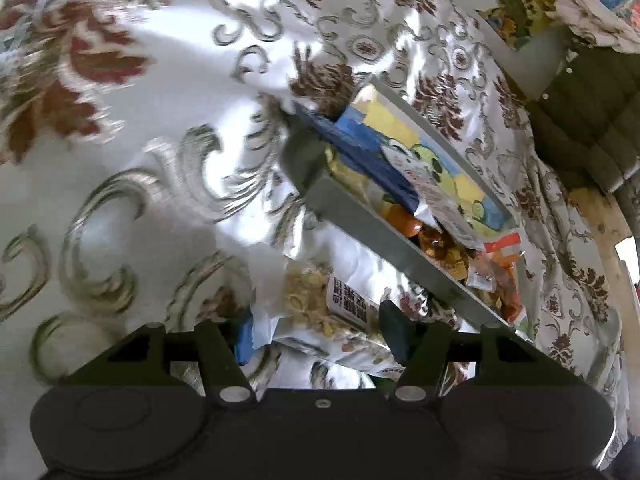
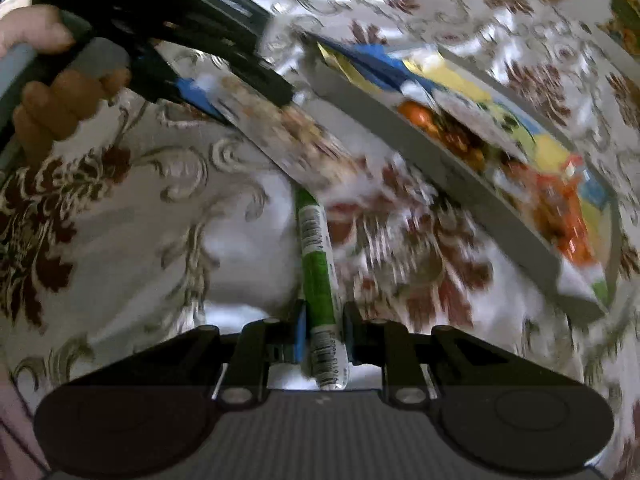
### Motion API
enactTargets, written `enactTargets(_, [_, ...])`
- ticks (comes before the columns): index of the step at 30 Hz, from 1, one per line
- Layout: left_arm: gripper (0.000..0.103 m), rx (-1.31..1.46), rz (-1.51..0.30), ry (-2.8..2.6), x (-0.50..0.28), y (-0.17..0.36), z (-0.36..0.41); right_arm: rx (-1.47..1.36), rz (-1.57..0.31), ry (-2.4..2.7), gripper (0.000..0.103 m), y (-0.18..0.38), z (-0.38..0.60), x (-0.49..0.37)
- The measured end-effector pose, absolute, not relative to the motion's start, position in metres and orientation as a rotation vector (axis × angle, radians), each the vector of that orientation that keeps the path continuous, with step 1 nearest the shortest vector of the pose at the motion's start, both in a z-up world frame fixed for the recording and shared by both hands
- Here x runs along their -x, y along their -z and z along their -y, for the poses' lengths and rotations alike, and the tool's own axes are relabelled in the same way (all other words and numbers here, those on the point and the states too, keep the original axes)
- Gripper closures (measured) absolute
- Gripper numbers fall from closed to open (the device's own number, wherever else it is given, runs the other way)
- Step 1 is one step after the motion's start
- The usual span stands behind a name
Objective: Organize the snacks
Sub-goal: 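Lift the green tube with the right tool while the left tool lifts the rice bar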
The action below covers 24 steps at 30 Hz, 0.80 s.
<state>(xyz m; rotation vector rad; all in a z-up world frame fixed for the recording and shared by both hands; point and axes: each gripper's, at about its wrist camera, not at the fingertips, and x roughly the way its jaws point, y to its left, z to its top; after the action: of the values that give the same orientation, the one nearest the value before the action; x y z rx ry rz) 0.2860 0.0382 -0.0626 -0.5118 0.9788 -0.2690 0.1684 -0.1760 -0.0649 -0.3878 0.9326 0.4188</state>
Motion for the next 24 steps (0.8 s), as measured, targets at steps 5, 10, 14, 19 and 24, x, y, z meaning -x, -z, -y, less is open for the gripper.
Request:
enactTargets(5, [0.041,0.523,-0.975,0.227,-0.259,0.060,-0.045,0.339,-0.972,-0.329,0.082,0.066,0.189,-0.154])
enactTargets(10, [0.044,0.525,-0.935,0.196,-0.233,0.051,-0.046,0.318,-0.980,-0.273,0.081,0.068,0.192,-0.151])
enactTargets(14, [0.050,0.581,-0.920,0.188,-0.225,0.050,-0.052,0.311,-0.960,-0.262,0.080,0.073,0.188,-0.151])
enactTargets(19, [0.058,0.596,-0.885,0.219,-0.222,0.046,-0.049,0.279,-0.921,-0.251,0.079,0.077,0.185,-0.155])
enactTargets(24, [0.066,0.532,-0.819,0.267,-0.219,0.036,-0.036,0.272,-0.886,-0.247,0.083,0.074,0.182,-0.156])
